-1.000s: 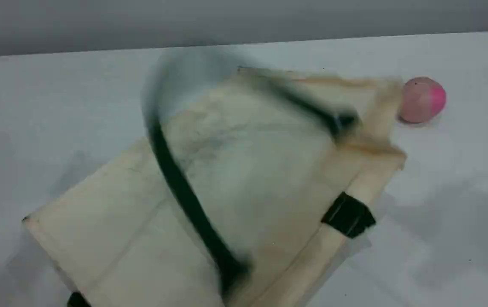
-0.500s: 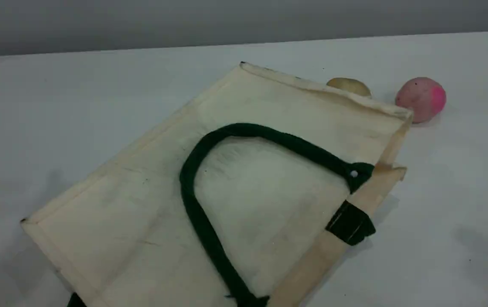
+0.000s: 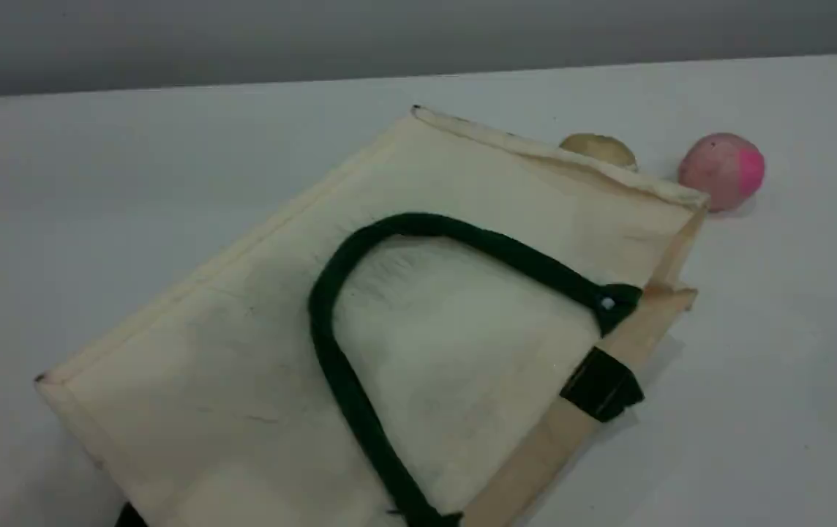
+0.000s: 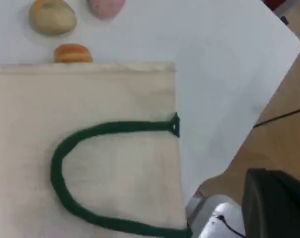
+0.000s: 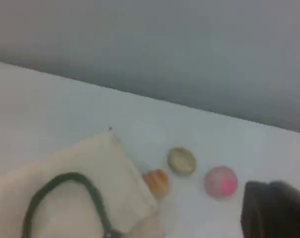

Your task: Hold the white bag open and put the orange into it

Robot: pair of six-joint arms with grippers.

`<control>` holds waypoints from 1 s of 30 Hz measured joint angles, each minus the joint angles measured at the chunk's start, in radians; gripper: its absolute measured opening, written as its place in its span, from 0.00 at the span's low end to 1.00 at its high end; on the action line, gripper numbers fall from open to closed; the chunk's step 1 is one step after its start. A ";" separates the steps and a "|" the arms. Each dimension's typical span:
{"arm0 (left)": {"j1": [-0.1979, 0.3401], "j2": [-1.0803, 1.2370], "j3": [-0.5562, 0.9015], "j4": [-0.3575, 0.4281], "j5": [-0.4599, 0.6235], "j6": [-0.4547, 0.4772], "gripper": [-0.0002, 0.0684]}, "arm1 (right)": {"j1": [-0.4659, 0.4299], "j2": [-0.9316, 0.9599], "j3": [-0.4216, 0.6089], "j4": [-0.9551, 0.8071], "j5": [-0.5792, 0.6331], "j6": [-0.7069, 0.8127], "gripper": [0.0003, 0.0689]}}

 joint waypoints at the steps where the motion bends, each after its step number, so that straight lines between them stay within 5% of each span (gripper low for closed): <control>1: -0.020 -0.036 0.039 0.030 -0.027 -0.026 0.01 | 0.000 -0.026 0.000 -0.003 0.000 0.001 0.03; 8: -0.044 -0.373 0.303 0.221 -0.123 -0.251 0.00 | 0.000 -0.222 0.070 -0.035 0.019 0.035 0.03; 13: -0.041 -0.601 0.440 0.255 -0.123 -0.269 0.00 | 0.000 -0.358 0.232 -0.020 0.015 0.045 0.03; 21: -0.040 -0.868 0.576 0.461 -0.067 -0.389 0.00 | 0.001 -0.378 0.448 -0.027 0.008 0.051 0.03; 30: -0.040 -1.051 0.722 0.471 -0.015 -0.389 0.00 | 0.001 -0.378 0.490 -0.031 -0.012 0.061 0.03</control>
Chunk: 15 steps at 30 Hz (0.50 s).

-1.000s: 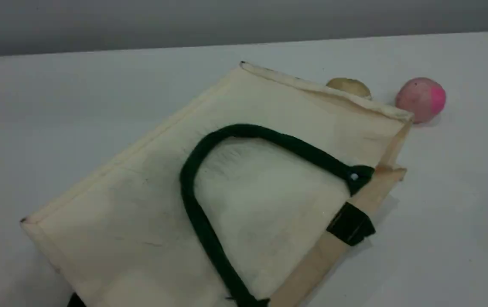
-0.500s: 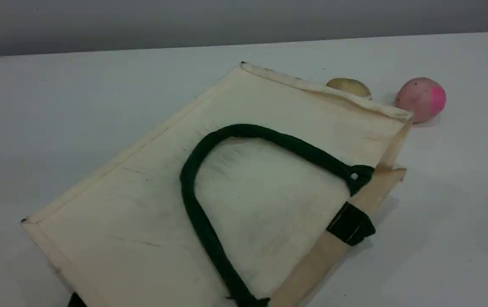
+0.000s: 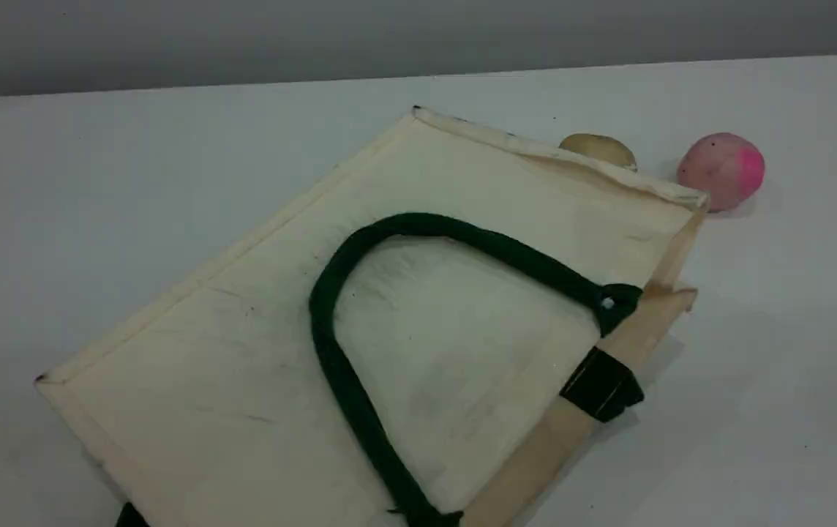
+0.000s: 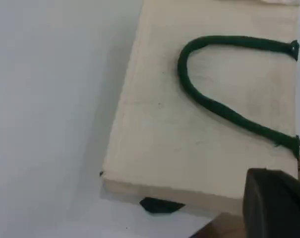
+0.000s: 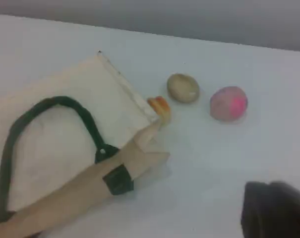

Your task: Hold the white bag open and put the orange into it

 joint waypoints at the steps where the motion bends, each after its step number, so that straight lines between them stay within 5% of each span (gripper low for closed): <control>1: 0.000 -0.023 0.006 0.000 0.010 0.000 0.00 | 0.000 0.000 0.000 0.000 0.001 0.000 0.03; 15: 0.000 -0.224 0.045 -0.010 0.066 0.003 0.01 | -0.001 0.000 0.000 0.000 0.005 -0.002 0.06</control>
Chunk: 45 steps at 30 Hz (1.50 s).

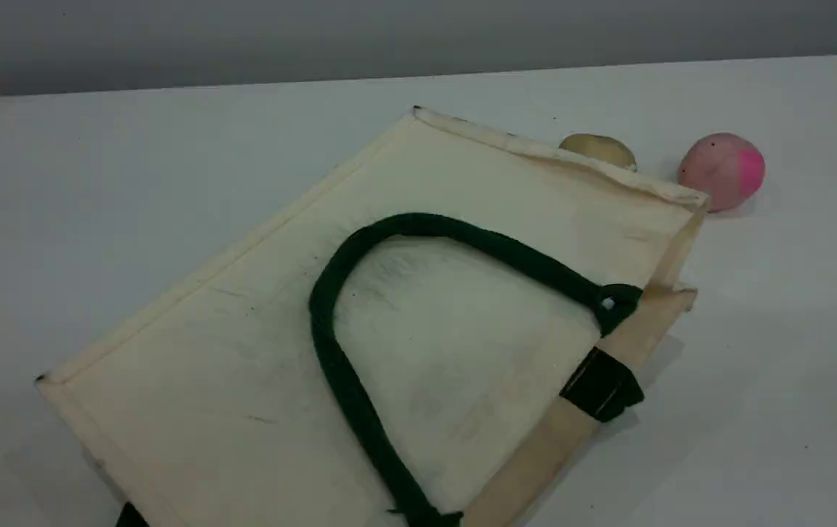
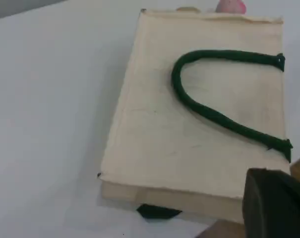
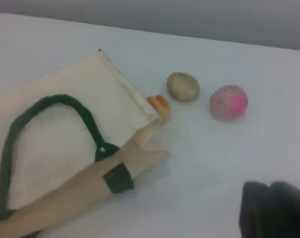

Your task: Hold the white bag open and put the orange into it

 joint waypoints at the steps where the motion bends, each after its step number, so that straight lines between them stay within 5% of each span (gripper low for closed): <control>1: 0.000 0.000 0.000 0.000 0.000 0.001 0.01 | -0.006 0.000 0.000 0.000 0.000 0.000 0.06; 11: 0.002 0.000 0.000 0.000 -0.001 0.001 0.03 | -0.205 0.000 0.000 0.003 0.000 0.000 0.08; 14: 0.043 0.000 0.000 0.001 -0.001 0.001 0.03 | -0.231 0.000 0.000 0.003 0.000 0.000 0.09; 18: 0.172 0.001 0.000 0.001 -0.001 0.002 0.04 | -0.231 0.000 0.000 0.004 0.000 0.000 0.10; 24: 0.440 -0.007 -0.001 0.004 -0.001 0.002 0.04 | -0.231 0.000 0.000 0.006 0.000 0.000 0.10; 28: 0.558 -0.007 -0.001 0.005 -0.001 0.001 0.05 | -0.230 0.000 0.000 0.006 0.000 0.000 0.10; 45: 0.569 -0.007 -0.001 0.009 -0.002 0.001 0.07 | -0.229 0.000 0.000 0.004 0.000 0.000 0.12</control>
